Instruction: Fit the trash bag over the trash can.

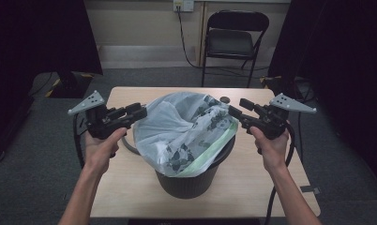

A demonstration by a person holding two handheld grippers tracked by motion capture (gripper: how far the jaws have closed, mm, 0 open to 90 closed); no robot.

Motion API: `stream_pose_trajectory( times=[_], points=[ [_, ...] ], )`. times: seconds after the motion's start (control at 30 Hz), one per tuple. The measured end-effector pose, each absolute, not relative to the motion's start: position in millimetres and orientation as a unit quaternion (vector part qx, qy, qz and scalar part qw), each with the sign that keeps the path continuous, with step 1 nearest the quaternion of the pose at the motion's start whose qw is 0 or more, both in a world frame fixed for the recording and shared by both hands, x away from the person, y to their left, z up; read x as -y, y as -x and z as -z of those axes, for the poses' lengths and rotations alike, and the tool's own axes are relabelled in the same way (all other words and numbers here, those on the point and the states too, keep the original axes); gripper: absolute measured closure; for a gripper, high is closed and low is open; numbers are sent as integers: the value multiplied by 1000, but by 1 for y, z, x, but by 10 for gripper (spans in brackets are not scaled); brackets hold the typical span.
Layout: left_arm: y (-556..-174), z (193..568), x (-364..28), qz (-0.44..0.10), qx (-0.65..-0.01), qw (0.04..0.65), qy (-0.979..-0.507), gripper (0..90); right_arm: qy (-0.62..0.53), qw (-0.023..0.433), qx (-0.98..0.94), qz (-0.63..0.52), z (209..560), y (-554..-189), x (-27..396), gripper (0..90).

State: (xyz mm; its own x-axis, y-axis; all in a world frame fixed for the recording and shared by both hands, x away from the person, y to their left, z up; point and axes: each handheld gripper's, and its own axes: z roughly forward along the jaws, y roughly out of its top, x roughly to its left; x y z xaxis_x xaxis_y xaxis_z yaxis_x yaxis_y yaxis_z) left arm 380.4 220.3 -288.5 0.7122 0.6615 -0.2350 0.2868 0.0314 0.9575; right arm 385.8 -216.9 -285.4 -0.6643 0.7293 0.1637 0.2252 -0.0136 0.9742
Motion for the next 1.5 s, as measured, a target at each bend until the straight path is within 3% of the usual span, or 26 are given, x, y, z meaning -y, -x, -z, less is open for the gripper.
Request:
stream_pose_trajectory(
  times=[0.13,0.23,0.27,0.93,1.1,1.17,1.23,1.5],
  points=[
    [-386,293,-216,-155,-360,618,-682,761,-353,202,-673,-617,285,-385,218,414],
    [-384,294,-223,-149,-357,630,-673,829,-353,203,-674,-616,285,-384,220,412],
    [-382,294,-224,-143,-356,632,-673,900,-354,203,-674,-616,285,-384,220,412],
    [-329,292,-238,-123,-311,646,-686,899,-334,186,-696,-608,277,-375,203,363],
    [-346,289,-231,-148,-336,648,-667,718,-344,169,-712,-589,279,-385,195,367],
    [-352,289,-226,-157,-346,641,-667,651,-348,165,-718,-580,280,-386,194,400],
    [-358,291,-223,-149,-351,643,-664,589,-344,165,-721,-578,282,-386,193,530],
    [-362,304,-218,-149,-360,634,-668,574,-350,191,-707,-584,281,-380,208,874]
  ],
)
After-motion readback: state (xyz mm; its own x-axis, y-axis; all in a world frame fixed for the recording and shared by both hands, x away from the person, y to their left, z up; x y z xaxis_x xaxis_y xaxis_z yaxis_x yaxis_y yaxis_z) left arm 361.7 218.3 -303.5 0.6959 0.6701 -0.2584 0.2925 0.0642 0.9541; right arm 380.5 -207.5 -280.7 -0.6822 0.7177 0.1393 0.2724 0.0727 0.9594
